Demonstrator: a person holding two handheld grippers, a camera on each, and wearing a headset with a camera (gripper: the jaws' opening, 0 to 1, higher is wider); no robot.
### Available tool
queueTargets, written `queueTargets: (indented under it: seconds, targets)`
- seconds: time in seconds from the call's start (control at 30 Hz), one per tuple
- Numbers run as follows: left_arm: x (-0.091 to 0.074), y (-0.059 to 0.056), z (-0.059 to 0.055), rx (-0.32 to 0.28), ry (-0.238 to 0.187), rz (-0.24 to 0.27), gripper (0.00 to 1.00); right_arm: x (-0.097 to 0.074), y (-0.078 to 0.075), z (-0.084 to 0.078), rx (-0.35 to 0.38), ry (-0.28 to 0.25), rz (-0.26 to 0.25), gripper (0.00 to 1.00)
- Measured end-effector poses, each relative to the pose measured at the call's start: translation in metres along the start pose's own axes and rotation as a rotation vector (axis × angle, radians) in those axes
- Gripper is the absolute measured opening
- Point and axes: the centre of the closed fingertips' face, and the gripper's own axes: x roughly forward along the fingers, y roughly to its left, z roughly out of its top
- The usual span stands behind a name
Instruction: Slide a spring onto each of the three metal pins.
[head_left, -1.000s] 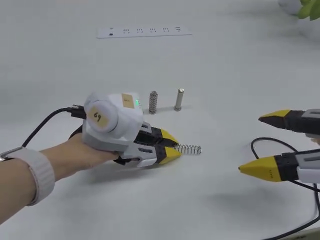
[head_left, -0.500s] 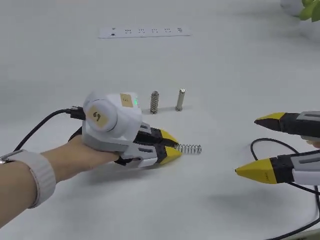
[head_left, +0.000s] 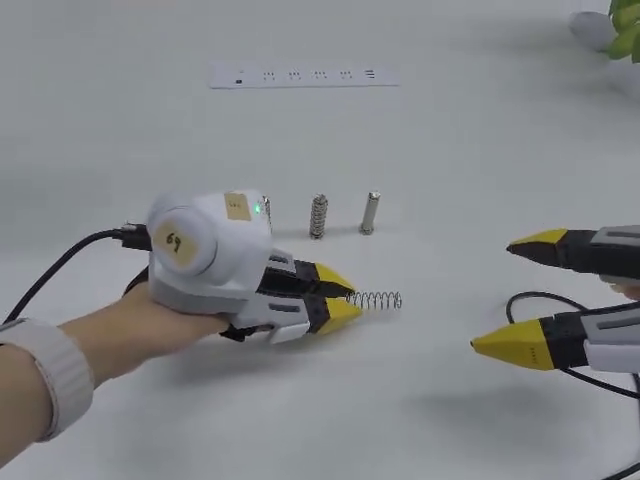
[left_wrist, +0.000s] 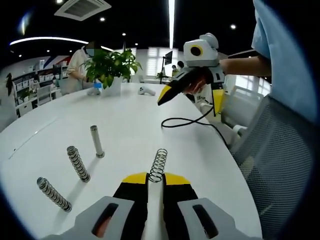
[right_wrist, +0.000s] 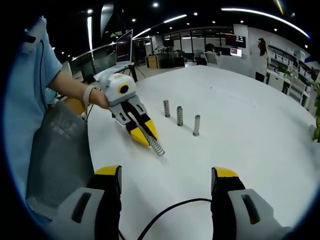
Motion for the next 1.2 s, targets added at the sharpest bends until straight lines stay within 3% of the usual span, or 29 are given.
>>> queueTargets:
  seconds: [0.37,1.2]
  targets:
    - [-0.019,-0.003,0.01,0.015,-0.033,0.033,0.02,0.008,0.005,0.016,-0.054,0.009,0.046,0.67]
    - [-0.048,-0.02,0.024,0.029,-0.075,0.077,0.02,0.04,0.038,0.038,-0.181,0.072,0.212,0.48]
